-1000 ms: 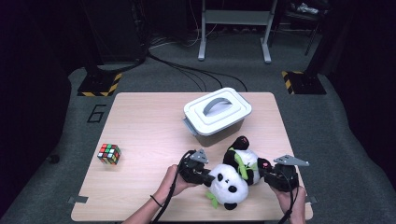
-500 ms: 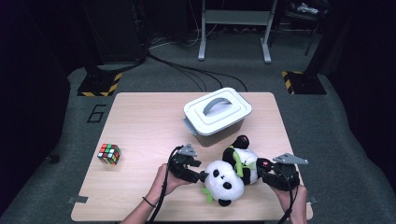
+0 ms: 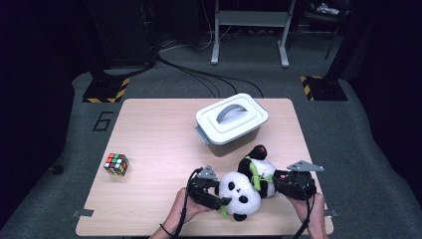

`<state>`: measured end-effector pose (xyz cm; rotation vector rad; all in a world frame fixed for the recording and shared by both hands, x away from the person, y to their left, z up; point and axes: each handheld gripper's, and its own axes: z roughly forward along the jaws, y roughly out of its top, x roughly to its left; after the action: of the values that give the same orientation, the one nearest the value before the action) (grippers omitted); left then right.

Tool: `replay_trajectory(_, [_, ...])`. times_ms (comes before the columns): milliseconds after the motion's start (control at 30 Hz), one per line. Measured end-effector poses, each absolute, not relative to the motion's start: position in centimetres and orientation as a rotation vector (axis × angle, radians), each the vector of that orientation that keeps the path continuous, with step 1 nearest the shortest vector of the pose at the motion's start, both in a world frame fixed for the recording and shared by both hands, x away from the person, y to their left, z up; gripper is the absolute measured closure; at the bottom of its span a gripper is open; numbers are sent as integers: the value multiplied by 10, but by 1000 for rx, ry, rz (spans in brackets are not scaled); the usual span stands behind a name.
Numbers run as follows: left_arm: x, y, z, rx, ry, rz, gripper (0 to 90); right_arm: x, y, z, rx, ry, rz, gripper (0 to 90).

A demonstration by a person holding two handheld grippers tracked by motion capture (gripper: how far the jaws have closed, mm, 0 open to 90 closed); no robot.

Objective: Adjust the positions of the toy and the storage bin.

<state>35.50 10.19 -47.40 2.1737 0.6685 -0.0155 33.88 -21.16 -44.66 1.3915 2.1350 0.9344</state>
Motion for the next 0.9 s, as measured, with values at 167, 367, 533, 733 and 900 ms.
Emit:
replay_trajectory(167, [361,106,-473,2200,641,-26,464,334,-208,-447,1400,2148,947,627])
replay_trajectory(367, [377,119,-470,2207,663,13,487,325,-202,-444,1417,2161,957,643])
replay_trajectory(533, [391,136,-466,2203,703,29,561,314,-190,-444,1434,2180,980,637])
replay_trajectory(733, [394,141,-465,2192,739,30,430,311,-189,-440,1430,2148,969,518])
replay_trajectory(900, [387,147,-456,2136,778,50,277,314,-197,-426,1385,2133,1055,331])
